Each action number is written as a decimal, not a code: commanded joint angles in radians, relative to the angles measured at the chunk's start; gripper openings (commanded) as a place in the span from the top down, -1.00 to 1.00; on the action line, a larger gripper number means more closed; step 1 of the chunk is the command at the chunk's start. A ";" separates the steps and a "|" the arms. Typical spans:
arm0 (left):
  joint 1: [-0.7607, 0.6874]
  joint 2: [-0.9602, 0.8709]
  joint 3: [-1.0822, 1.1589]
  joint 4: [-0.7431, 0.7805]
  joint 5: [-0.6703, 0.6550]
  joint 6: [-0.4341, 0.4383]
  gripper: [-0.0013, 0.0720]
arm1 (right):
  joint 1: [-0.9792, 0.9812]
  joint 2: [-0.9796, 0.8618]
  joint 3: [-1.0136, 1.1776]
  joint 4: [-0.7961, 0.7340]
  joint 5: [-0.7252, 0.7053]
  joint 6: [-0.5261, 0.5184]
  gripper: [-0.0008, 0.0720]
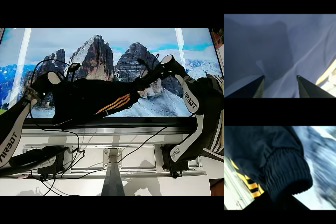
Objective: Fold the clothes and pants, and hang the long-sleeved shirts on hangers.
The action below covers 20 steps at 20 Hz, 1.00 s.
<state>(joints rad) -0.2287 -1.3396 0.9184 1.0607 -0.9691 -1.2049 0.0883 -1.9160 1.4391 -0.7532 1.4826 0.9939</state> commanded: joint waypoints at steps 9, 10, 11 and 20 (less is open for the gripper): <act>0.000 0.164 0.242 0.240 0.051 0.000 0.05 | 0.052 0.424 0.332 -0.321 -0.210 0.175 0.86; 0.000 0.179 0.242 0.240 0.056 0.000 0.05 | 0.039 0.480 0.357 -0.369 -0.217 0.206 0.87; 0.000 0.188 0.242 0.240 0.057 0.000 0.05 | 0.024 0.541 0.380 -0.426 -0.219 0.241 0.87; 0.000 0.188 0.242 0.240 0.057 0.000 0.05 | -0.268 0.993 0.407 -0.955 -0.105 0.709 0.87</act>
<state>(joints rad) -0.2291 -1.1542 1.1587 1.2991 -0.9150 -1.2049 -0.0715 -1.0447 1.8397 -1.4876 1.3140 1.5192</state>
